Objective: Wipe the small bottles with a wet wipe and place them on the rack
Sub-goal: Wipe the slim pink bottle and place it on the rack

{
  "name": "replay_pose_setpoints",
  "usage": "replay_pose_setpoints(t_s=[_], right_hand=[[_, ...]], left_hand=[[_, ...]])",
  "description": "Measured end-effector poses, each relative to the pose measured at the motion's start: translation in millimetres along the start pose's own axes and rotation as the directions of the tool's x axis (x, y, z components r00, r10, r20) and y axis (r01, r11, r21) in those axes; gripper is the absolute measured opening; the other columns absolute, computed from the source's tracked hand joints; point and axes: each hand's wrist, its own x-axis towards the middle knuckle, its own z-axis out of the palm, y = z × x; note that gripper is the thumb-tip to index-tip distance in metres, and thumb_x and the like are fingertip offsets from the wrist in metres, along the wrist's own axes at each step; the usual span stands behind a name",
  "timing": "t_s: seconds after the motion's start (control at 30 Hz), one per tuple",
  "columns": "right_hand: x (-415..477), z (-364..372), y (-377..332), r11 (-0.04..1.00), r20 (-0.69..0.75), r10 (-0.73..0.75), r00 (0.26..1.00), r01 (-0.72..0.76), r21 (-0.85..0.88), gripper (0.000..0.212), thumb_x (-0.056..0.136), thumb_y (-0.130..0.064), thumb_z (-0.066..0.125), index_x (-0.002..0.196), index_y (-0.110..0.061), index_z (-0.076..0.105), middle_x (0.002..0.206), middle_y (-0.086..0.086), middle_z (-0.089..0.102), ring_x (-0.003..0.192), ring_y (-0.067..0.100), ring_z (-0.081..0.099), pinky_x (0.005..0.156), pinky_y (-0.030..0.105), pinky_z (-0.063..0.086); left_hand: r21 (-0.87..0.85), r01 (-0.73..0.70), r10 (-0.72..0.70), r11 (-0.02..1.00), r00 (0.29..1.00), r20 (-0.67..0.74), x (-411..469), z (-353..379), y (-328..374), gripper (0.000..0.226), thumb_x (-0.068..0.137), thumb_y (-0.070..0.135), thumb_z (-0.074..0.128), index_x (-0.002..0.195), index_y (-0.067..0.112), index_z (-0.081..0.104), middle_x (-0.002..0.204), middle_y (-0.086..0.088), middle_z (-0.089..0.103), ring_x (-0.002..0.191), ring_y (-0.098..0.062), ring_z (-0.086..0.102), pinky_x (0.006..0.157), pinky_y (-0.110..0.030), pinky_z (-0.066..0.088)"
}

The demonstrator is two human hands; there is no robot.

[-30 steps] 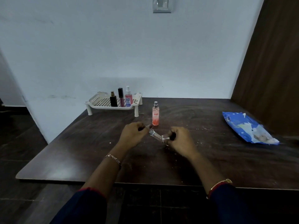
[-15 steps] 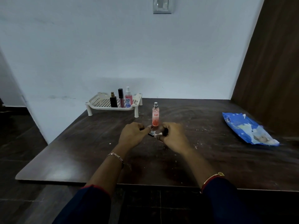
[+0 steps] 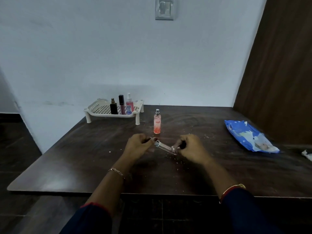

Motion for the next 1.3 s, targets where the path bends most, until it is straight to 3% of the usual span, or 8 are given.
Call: replay_pose_setpoints(t_s=[0.13, 0.27, 0.4, 0.53, 0.83, 1.0, 1.13, 1.3], right_hand=[[-5.6, 4.4, 0.1, 0.893, -0.153, 0.171, 0.973, -0.088, 0.442, 0.011, 0.072, 0.004, 0.075, 0.078, -0.003, 0.07, 0.085, 0.007, 0.073, 0.075, 0.006, 0.065, 0.067, 0.014, 0.051], [-5.1, 11.7, -3.5, 0.642, -0.161, 0.437, 0.885, -0.181, 0.745, 0.011, 0.075, -0.004, 0.075, 0.084, -0.005, 0.069, 0.079, 0.005, 0.07, 0.064, 0.006, 0.059, 0.056, 0.015, 0.048], [-2.6, 17.5, -15.9, 0.364, -0.017, 0.539, 0.842, -0.215, 0.906, 0.01, 0.078, 0.004, 0.068, 0.085, -0.003, 0.067, 0.073, 0.003, 0.069, 0.056, 0.005, 0.058, 0.048, 0.013, 0.048], [0.5, 18.9, -28.9, 0.242, 0.06, 0.537, 0.841, -0.222, 0.945, 0.013, 0.082, 0.006, 0.063, 0.079, -0.006, 0.065, 0.081, 0.004, 0.069, 0.072, 0.01, 0.062, 0.055, 0.013, 0.054], [18.7, 53.6, -75.6, 0.261, 0.129, 0.484, 0.866, -0.283, 0.923, 0.009, 0.081, -0.004, 0.069, 0.086, 0.001, 0.063, 0.076, 0.011, 0.066, 0.049, 0.005, 0.063, 0.048, 0.014, 0.053], [42.7, 75.9, -106.0, 0.434, 0.114, 0.442, 0.889, -0.324, 0.841, 0.017, 0.086, -0.014, 0.068, 0.091, 0.0, 0.062, 0.067, 0.009, 0.06, 0.033, 0.002, 0.049, 0.033, 0.012, 0.037], [65.0, 91.5, -129.7, 0.561, 0.145, 0.347, 0.927, -0.329, 0.759, 0.016, 0.086, -0.017, 0.068, 0.083, -0.001, 0.064, 0.064, 0.008, 0.057, 0.043, 0.01, 0.047, 0.045, 0.02, 0.041], [93.4, 111.4, -143.3, 0.698, 0.122, 0.273, 0.954, -0.284, 0.657, 0.019, 0.084, -0.021, 0.07, 0.072, -0.008, 0.066, 0.061, 0.006, 0.061, 0.046, 0.011, 0.05, 0.048, 0.023, 0.046]], left_hand=[[-0.206, 0.016, -0.024, 0.978, 0.999, -0.035, -4.0, 0.8, 9.2, 0.013, 0.085, 0.018, 0.065, 0.09, 0.006, 0.062, 0.093, -0.015, 0.073, 0.079, -0.022, 0.072, 0.065, -0.027, 0.057], [-0.307, -0.012, -0.012, 0.952, 0.997, -0.077, -10.2, -2.8, 19.2, 0.018, 0.084, 0.016, 0.065, 0.097, 0.004, 0.062, 0.092, -0.012, 0.073, 0.083, -0.021, 0.072, 0.073, -0.031, 0.058], [-0.341, -0.047, 0.015, 0.939, 0.995, -0.098, -15.1, -6.9, 27.6, 0.025, 0.083, 0.013, 0.066, 0.103, -0.002, 0.062, 0.092, -0.013, 0.072, 0.081, -0.018, 0.072, 0.073, -0.027, 0.059], [-0.383, -0.094, 0.046, 0.919, 0.99, -0.132, -20.4, -14.6, 31.2, 0.012, 0.082, 0.009, 0.065, 0.094, 0.006, 0.064, 0.09, -0.012, 0.072, 0.078, -0.015, 0.071, 0.068, -0.021, 0.058], [-0.204, -0.199, 0.094, 0.958, 0.896, -0.434, -18.0, -43.1, 24.1, 0.013, 0.076, 0.015, 0.075, 0.087, 0.012, 0.068, 0.08, -0.004, 0.072, 0.08, -0.019, 0.07, 0.075, -0.033, 0.057], [-0.02, -0.271, 0.221, 0.963, 0.826, -0.519, -11.8, -80.4, 23.8, 0.012, 0.076, 0.016, 0.076, 0.083, 0.022, 0.068, 0.078, 0.004, 0.071, 0.075, -0.005, 0.068, 0.071, -0.022, 0.054], [0.074, -0.235, 0.233, 0.969, 0.78, -0.581, 6.6, -131.9, 27.1, 0.009, 0.077, 0.022, 0.075, 0.077, 0.022, 0.066, 0.067, 0.014, 0.065, 0.064, 0.007, 0.062, 0.061, -0.007, 0.046], [0.107, -0.125, 0.162, 0.986, 0.839, -0.519, 53.7, -193.5, 30.6, 0.016, 0.081, 0.02, 0.071, 0.09, 0.007, 0.068, 0.082, -0.013, 0.072, 0.075, -0.024, 0.071, 0.078, -0.041, 0.058]])
